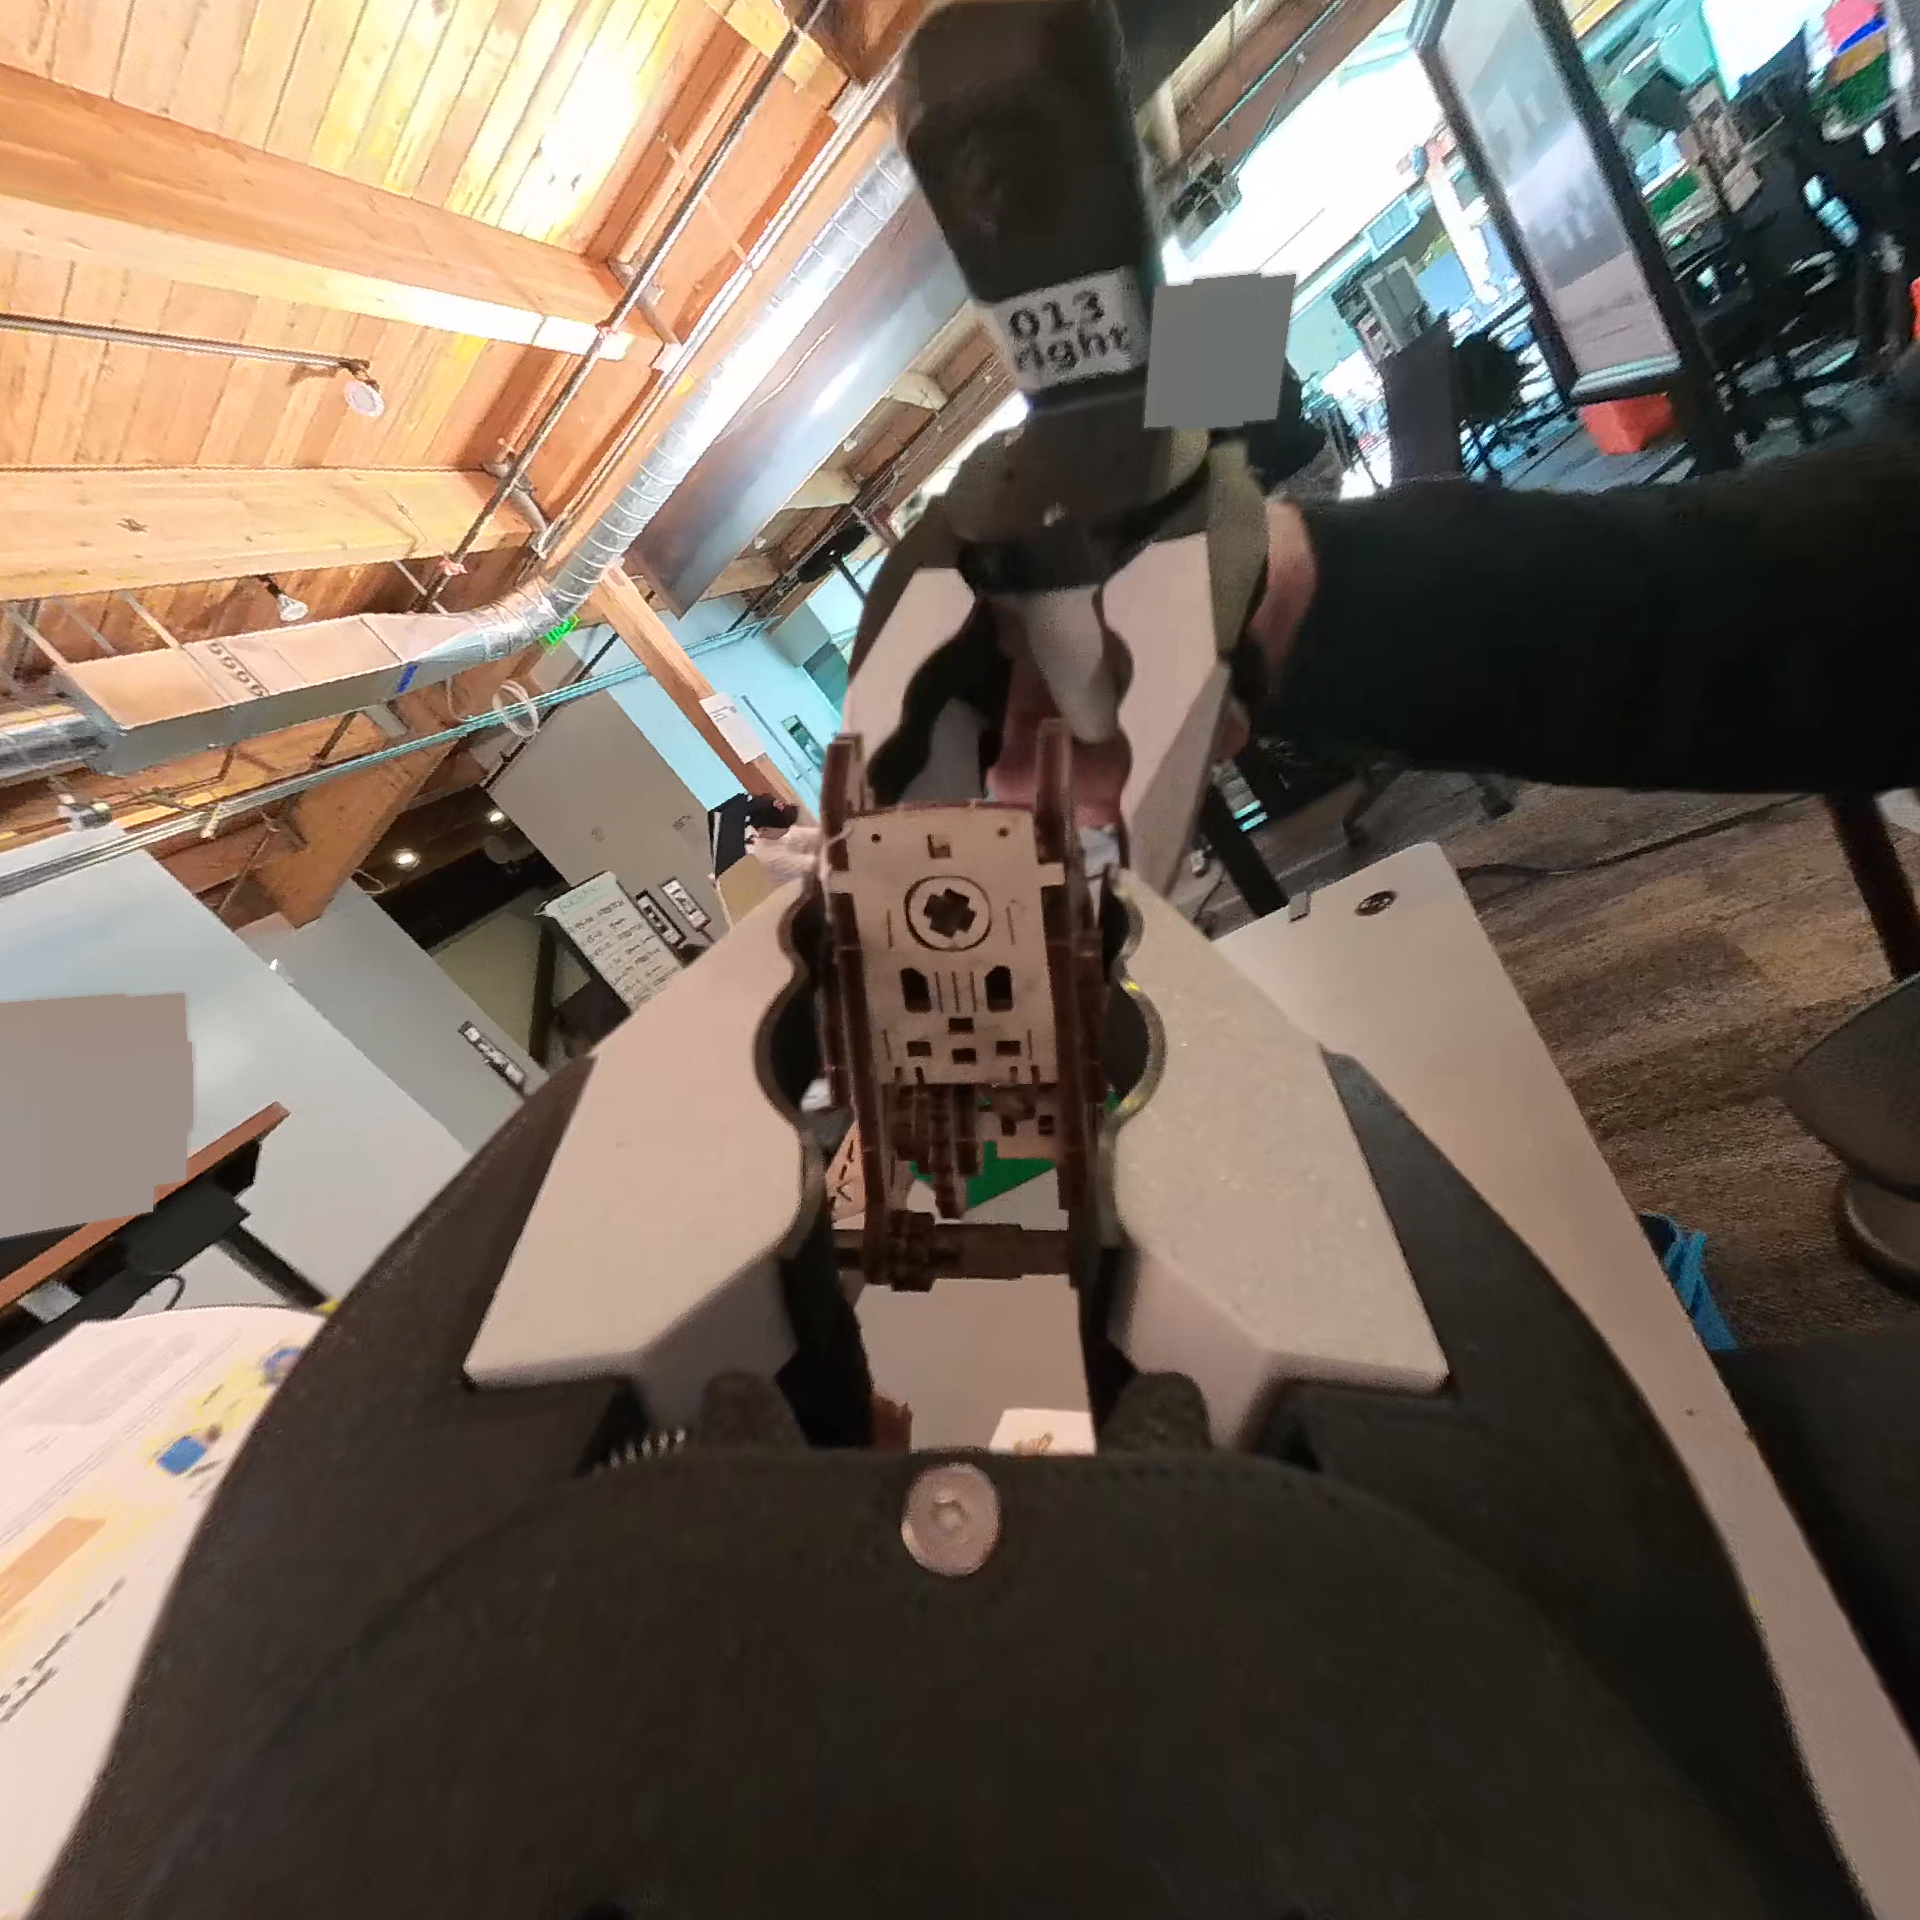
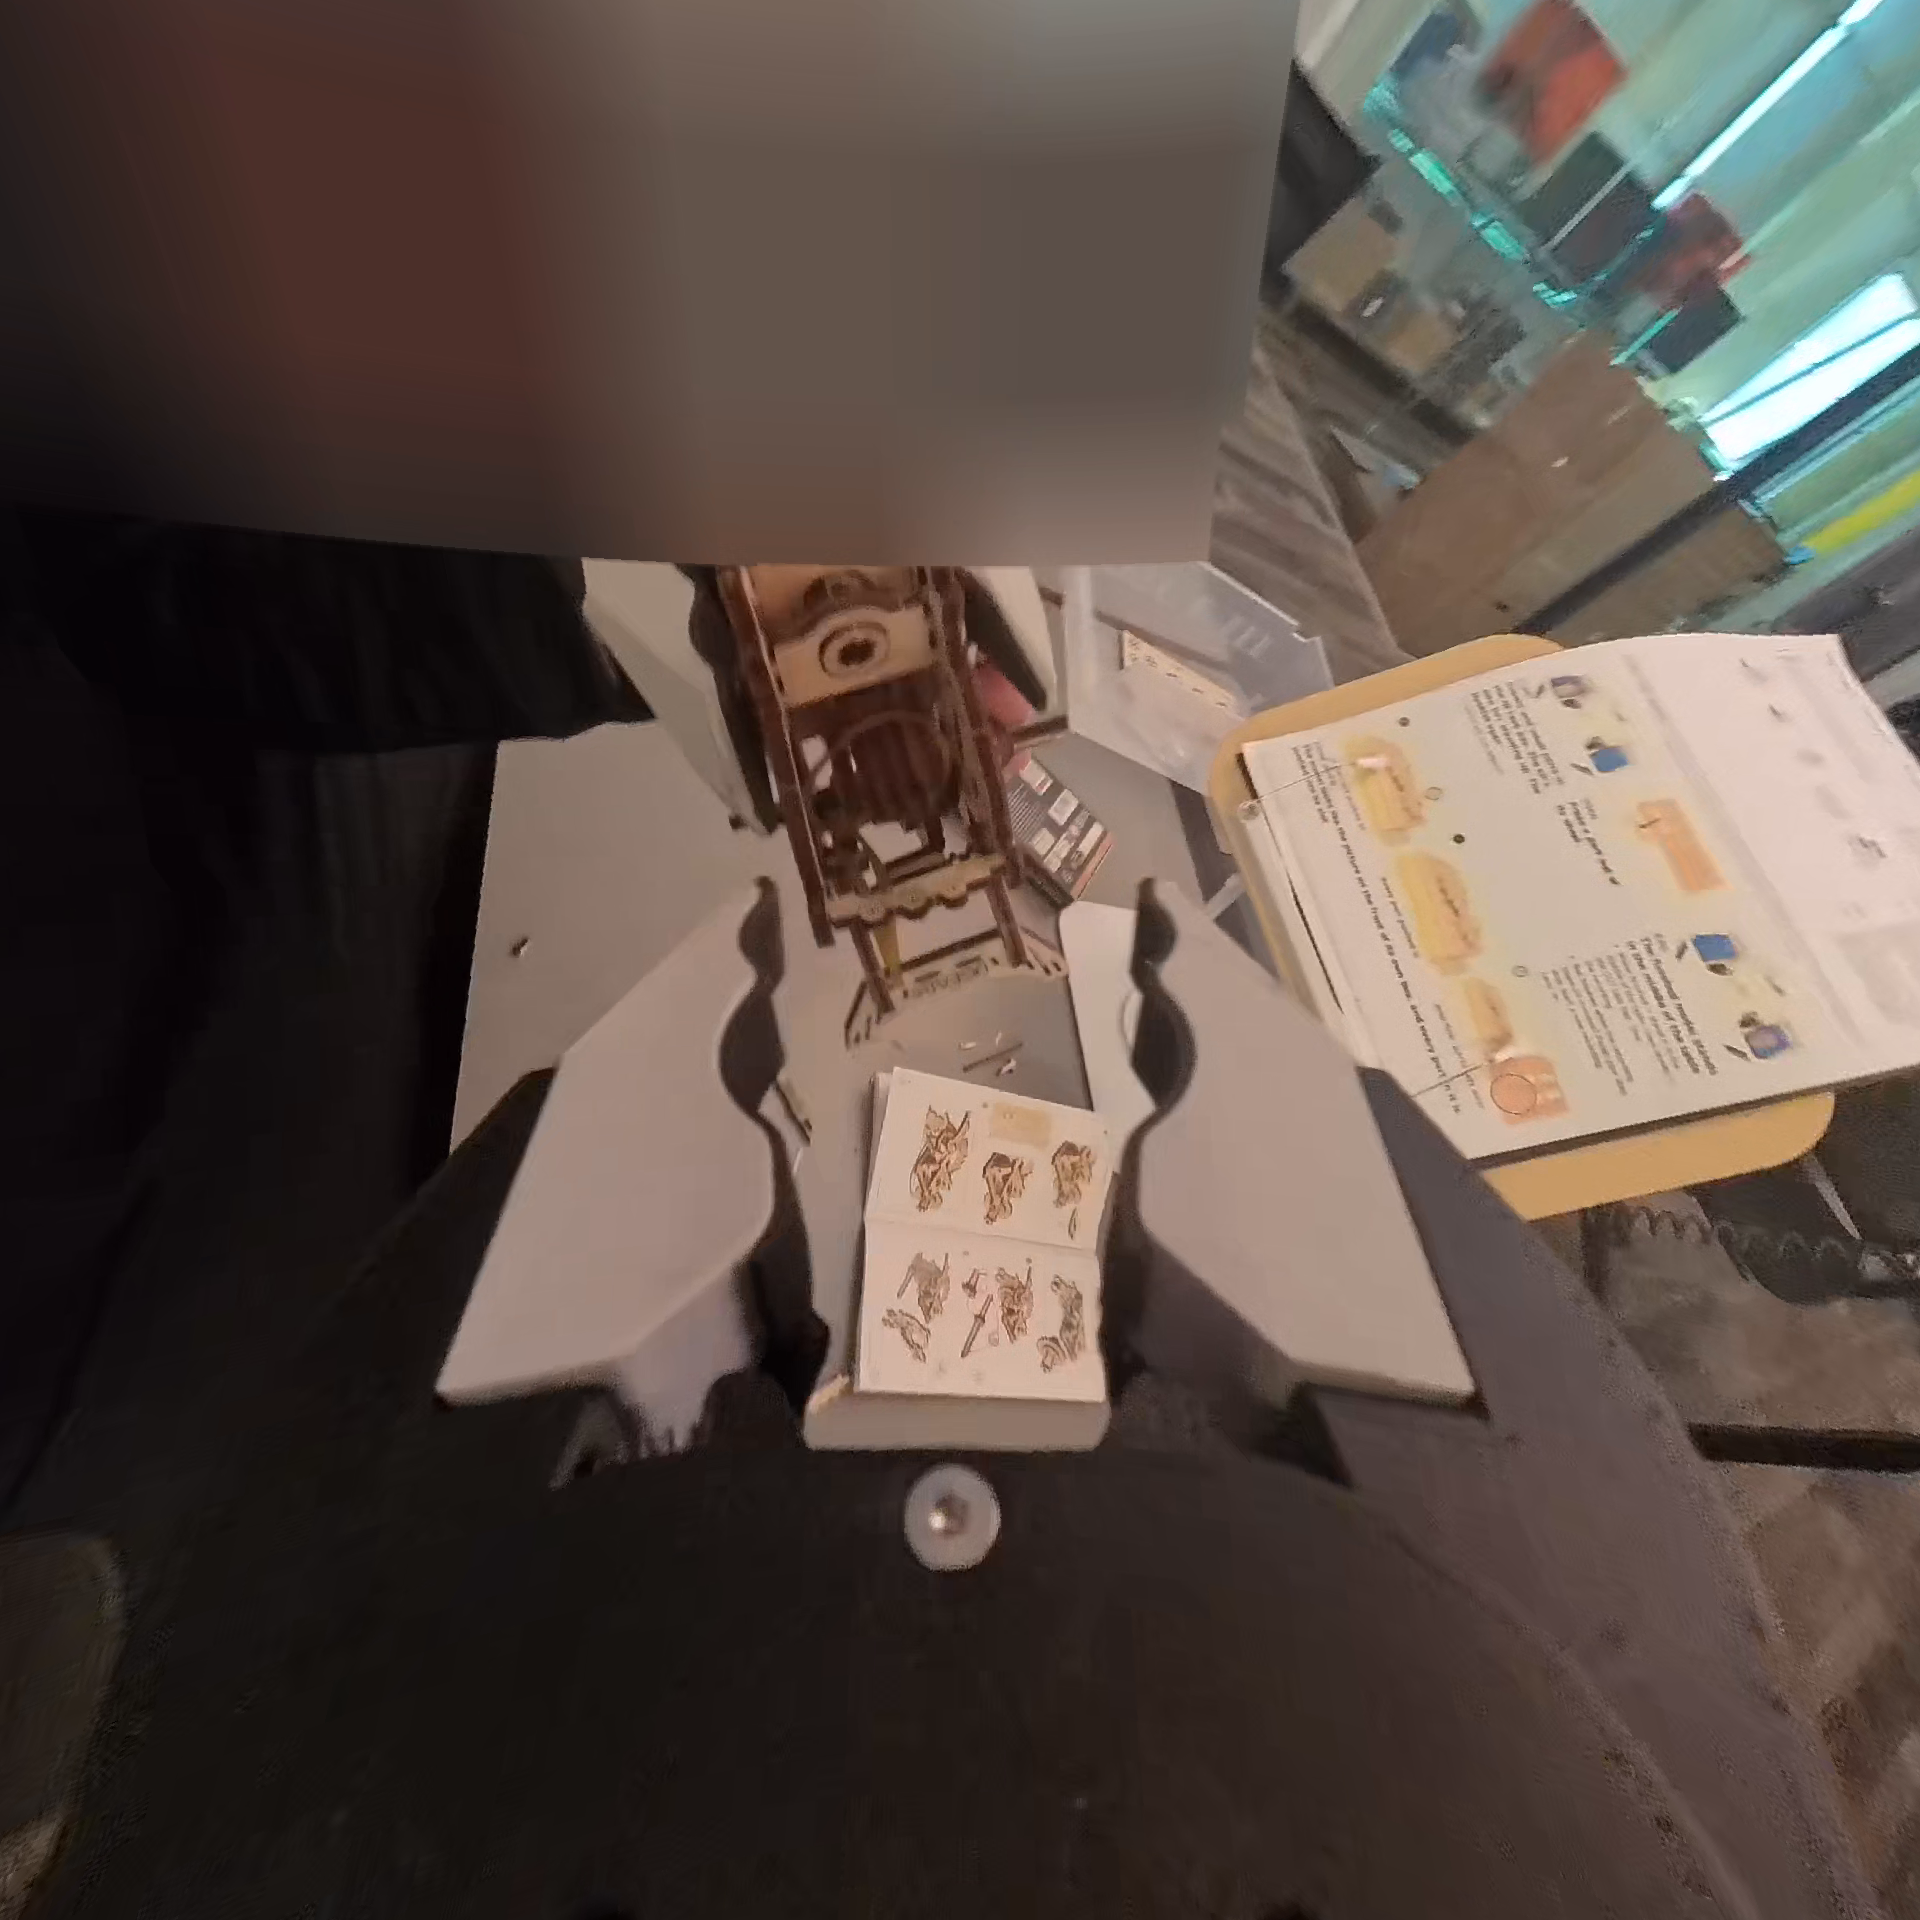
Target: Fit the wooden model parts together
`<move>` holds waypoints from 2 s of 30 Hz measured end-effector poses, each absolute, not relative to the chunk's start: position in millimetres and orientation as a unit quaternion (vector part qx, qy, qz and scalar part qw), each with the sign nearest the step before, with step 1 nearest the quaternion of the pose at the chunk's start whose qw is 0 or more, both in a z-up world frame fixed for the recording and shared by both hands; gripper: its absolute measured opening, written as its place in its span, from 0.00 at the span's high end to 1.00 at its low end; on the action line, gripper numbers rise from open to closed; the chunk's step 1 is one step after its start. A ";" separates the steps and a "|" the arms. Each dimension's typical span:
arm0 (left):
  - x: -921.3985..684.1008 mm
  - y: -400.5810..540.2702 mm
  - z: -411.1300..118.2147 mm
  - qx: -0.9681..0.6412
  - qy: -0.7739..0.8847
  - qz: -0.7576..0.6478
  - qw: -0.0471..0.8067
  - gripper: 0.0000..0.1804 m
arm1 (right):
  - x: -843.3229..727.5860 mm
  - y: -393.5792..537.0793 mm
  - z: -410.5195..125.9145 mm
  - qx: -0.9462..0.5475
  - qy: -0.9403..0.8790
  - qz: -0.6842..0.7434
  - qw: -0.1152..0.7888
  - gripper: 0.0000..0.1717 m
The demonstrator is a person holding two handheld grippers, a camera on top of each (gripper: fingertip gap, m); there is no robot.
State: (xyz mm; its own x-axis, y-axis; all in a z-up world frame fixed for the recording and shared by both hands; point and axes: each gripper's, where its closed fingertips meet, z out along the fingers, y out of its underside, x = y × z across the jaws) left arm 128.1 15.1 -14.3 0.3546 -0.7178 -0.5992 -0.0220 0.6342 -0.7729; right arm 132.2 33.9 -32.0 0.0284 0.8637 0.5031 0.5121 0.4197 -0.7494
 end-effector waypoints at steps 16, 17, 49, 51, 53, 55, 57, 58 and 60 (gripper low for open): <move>132.3 9.2 -15.3 -0.351 0.524 -0.280 0.724 0.73 | 119.6 27.1 -55.2 -0.471 -0.727 0.175 0.468 0.73; 132.3 9.0 -15.5 -0.350 0.523 -0.284 0.723 0.73 | 119.7 26.6 -55.6 -0.469 -0.730 0.173 0.466 0.73; 121.7 8.8 -11.8 -0.326 0.481 -0.385 0.717 0.73 | 116.2 28.2 -64.4 -0.497 -0.708 0.183 0.467 0.72; 122.7 11.0 -13.6 -0.329 0.482 -0.373 0.721 0.72 | 116.3 30.5 -66.2 -0.499 -0.708 0.169 0.471 0.73; 122.3 11.4 -13.0 -0.326 0.478 -0.377 0.723 0.73 | 115.6 29.8 -66.3 -0.501 -0.708 0.164 0.470 0.73; 123.6 9.7 -13.4 -0.322 0.477 -0.382 0.723 0.73 | 116.9 28.6 -66.8 -0.501 -0.714 0.152 0.465 0.74; 124.5 8.9 -13.3 -0.319 0.476 -0.378 0.727 0.73 | 117.6 28.2 -66.3 -0.499 -0.716 0.145 0.466 0.74; 123.6 8.6 -12.1 -0.316 0.472 -0.381 0.730 0.73 | 117.3 27.7 -65.6 -0.498 -0.717 0.144 0.466 0.74; 123.1 7.9 -13.0 -0.312 0.471 -0.385 0.729 0.73 | 117.1 27.0 -66.0 -0.499 -0.720 0.136 0.463 0.75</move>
